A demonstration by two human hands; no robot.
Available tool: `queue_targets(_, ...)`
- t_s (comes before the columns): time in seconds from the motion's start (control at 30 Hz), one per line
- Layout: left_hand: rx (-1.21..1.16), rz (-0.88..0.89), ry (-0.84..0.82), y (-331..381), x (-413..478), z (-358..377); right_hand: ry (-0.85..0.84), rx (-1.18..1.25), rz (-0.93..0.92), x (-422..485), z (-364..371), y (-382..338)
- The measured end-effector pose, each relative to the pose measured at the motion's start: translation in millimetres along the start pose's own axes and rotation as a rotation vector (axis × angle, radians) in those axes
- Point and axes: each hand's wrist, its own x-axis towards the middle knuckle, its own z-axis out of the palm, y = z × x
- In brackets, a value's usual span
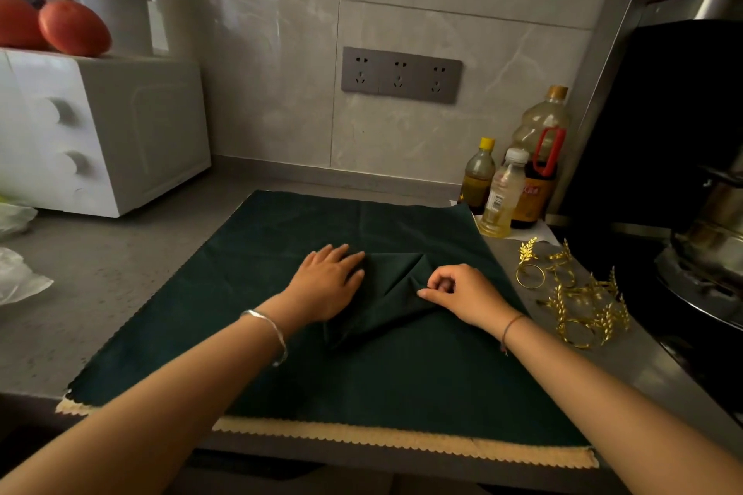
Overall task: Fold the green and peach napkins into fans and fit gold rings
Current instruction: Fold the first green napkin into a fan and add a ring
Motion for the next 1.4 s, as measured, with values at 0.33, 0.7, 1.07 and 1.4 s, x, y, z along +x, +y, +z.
queue_targets(0.33,-0.066,-0.179,0.120,0.0,-4.5,-18.5,0.113,0.001,0.098,5.2,-3.8,1.7)
queue_targets(0.7,0.022,-0.104,-0.047,60.2,-42.0,-9.0,0.136,-0.076,0.198,1.0,8.8,-0.2)
queue_targets(1.07,0.064,0.202,-0.148,49.6,-6.6,34.2,0.239,-0.027,-0.075,-18.7,10.8,-9.3)
queue_targets(1.4,0.058,0.212,-0.147,48.4,-5.4,36.7,-0.093,-0.006,-0.201,-100.6,-19.7,17.6)
